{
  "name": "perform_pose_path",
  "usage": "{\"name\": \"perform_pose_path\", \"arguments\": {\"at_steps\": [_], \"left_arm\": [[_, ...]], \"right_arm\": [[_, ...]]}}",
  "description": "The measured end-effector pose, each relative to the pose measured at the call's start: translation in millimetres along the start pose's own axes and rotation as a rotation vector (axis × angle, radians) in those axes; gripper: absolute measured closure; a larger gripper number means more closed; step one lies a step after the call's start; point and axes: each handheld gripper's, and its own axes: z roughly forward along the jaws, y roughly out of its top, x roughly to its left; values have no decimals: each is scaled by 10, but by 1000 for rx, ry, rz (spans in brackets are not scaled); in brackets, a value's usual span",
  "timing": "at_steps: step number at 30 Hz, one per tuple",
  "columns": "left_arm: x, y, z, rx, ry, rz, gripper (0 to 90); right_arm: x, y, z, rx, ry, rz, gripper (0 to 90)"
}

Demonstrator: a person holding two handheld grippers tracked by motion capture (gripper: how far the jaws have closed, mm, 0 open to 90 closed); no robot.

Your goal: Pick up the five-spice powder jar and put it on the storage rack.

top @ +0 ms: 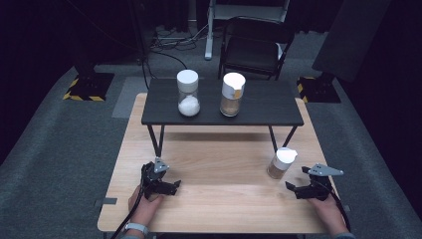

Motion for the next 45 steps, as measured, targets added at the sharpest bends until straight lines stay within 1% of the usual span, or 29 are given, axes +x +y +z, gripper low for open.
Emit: {"name": "perform_pose_path", "arguments": {"at_steps": [5, 8, 18, 20, 22, 24, 29, 35, 38, 41, 43, 45], "left_arm": [[0, 0, 0, 0, 0, 0, 1], [-1, -1, 0, 0, 0, 0, 1], [-2, -2, 0, -1, 1, -1, 2], [-2, -1, 0, 0, 2, -1, 2], [-2, -2, 0, -1, 1, -1, 2], [-2, -2, 0, 0, 1, -1, 2], [-3, -2, 0, -1, 2, 0, 2], [-3, -2, 0, -1, 2, -1, 2], [-3, -2, 0, -1, 2, -1, 2], [-3, -2, 0, -1, 2, 0, 1], [-3, -2, 0, -1, 2, -1, 2], [-4, -2, 0, 0, 2, -1, 2]], "right_arm": [[21, 43, 32, -29, 9, -8, 0], [28, 80, 55, -37, 15, -17, 1], [37, 137, 160, -60, 31, -22, 9], [55, 149, 167, -63, 22, -23, 16], [49, 156, 175, -66, 28, -22, 36], [48, 172, 187, -62, 33, -30, 70], [88, 199, 231, -60, 19, -42, 121], [135, 236, 282, -56, -3, -55, 148], [136, 239, 316, -62, -1, -59, 156], [134, 237, 348, -67, 1, -51, 162], [127, 231, 366, -72, 6, -51, 182], [129, 230, 376, -77, 8, -54, 225]]}}
